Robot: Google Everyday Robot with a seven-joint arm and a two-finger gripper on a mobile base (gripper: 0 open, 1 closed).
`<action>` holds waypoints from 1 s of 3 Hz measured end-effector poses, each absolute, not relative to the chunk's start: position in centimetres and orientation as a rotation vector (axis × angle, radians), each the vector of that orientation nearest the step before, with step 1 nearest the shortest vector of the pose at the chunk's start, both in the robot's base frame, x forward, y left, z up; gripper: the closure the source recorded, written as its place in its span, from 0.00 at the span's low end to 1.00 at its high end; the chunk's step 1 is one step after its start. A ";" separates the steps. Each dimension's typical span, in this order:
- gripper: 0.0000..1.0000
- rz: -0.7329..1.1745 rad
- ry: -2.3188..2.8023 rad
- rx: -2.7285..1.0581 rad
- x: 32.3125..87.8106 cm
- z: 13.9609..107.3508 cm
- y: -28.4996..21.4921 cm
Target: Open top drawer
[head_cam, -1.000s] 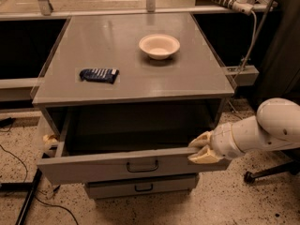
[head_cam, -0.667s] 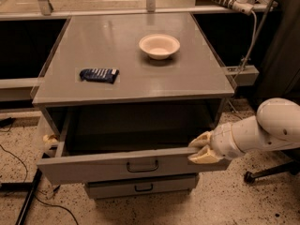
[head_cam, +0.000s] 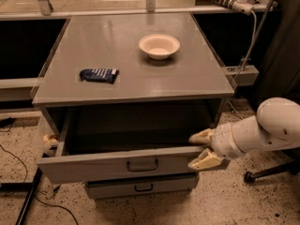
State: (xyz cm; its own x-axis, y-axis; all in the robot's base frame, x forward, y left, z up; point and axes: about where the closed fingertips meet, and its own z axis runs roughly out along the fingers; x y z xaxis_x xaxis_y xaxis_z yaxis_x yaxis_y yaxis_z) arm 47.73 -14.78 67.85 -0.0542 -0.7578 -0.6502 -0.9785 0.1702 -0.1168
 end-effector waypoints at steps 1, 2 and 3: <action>0.00 0.575 1.862 -1.605 44.7 65.8 -15.5; 0.19 0.575 1.862 -1.605 44.7 66.5 -15.1; 0.43 0.577 1.862 -1.605 44.6 66.8 -15.1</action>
Offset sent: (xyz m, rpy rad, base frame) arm -0.1532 -0.0478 -0.0987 0.2571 0.2062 -0.0156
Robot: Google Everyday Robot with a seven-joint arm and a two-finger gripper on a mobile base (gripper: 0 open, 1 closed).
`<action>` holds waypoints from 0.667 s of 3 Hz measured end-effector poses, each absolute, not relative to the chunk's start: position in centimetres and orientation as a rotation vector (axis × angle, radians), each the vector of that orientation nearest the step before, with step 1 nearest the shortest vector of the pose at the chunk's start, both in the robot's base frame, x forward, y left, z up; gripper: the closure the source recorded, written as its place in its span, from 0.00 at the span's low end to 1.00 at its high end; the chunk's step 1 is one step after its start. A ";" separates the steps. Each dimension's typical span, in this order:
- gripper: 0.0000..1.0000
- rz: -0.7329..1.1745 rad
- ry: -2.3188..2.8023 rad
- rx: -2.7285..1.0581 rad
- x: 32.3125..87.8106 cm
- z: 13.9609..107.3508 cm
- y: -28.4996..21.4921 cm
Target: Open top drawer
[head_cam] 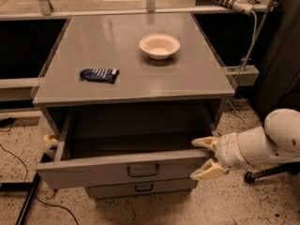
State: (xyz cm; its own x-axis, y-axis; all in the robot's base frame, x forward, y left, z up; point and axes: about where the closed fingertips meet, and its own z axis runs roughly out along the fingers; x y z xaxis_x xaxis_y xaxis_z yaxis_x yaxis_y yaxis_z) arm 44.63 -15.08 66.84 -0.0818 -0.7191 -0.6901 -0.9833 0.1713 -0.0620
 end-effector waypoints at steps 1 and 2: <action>0.66 0.604 1.856 -1.605 44.0 67.1 -14.8; 0.89 0.605 1.856 -1.605 44.0 67.3 -14.8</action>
Offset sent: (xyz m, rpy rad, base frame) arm -0.1913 -0.0662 -0.0488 0.1982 0.0895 0.0008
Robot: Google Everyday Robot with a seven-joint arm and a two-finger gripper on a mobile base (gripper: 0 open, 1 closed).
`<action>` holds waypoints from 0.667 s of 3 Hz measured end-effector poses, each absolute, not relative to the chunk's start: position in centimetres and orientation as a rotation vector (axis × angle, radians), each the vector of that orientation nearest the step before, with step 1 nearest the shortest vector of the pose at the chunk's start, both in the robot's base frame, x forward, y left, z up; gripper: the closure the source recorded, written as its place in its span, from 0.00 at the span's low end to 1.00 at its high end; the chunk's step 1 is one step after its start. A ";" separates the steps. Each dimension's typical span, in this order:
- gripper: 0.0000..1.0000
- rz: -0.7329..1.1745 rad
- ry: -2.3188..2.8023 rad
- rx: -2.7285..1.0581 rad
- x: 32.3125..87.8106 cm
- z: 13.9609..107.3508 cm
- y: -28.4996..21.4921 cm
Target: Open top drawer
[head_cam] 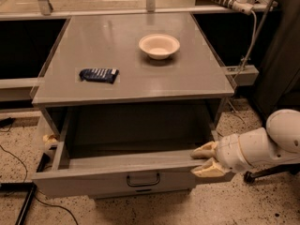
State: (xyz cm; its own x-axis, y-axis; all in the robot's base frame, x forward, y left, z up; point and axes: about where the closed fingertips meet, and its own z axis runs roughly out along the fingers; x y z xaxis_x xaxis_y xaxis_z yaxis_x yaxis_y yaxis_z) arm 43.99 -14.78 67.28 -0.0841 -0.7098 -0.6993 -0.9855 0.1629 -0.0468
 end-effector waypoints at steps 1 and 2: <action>1.00 0.616 1.855 -1.598 42.1 66.9 -15.5; 0.81 0.616 1.855 -1.598 42.1 66.9 -15.5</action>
Offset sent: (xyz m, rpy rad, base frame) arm -0.0196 -0.0071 -0.0039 0.0093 0.0050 -0.0013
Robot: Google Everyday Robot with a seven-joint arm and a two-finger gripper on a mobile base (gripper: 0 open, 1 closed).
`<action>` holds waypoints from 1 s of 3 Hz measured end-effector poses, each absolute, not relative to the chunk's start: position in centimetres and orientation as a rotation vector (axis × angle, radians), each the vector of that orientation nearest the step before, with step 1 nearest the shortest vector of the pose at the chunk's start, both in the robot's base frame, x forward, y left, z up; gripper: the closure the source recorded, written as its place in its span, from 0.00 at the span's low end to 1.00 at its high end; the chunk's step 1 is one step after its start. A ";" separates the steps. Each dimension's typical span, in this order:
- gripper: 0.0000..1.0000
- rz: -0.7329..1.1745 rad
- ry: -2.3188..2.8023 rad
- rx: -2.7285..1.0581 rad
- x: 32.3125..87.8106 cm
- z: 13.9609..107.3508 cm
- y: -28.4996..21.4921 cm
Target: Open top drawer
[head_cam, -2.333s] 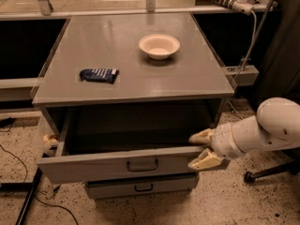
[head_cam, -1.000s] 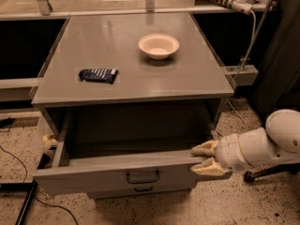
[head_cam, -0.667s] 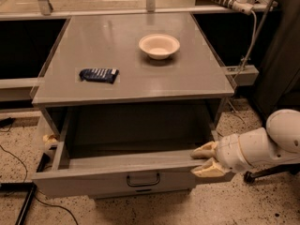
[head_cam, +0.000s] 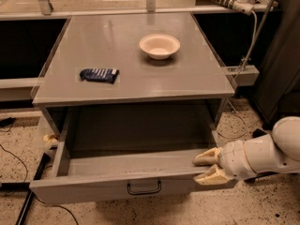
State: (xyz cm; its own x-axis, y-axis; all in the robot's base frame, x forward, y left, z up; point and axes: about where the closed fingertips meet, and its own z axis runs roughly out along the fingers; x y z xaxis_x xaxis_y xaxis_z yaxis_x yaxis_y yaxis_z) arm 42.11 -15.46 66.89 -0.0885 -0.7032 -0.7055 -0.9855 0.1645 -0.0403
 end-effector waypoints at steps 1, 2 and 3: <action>0.57 0.616 1.855 -1.598 42.1 66.9 -15.5; 0.34 0.616 1.855 -1.598 42.1 66.9 -15.5; 0.11 0.617 1.855 -1.598 42.1 66.9 -15.5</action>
Offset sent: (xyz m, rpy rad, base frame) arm 0.0000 0.0000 0.0000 0.0000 0.0000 0.0000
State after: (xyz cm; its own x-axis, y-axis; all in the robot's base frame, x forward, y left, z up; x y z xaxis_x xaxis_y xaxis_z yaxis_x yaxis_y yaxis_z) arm 42.09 -15.46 66.88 -0.0886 -0.7031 -0.7055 -0.9856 0.1643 -0.0401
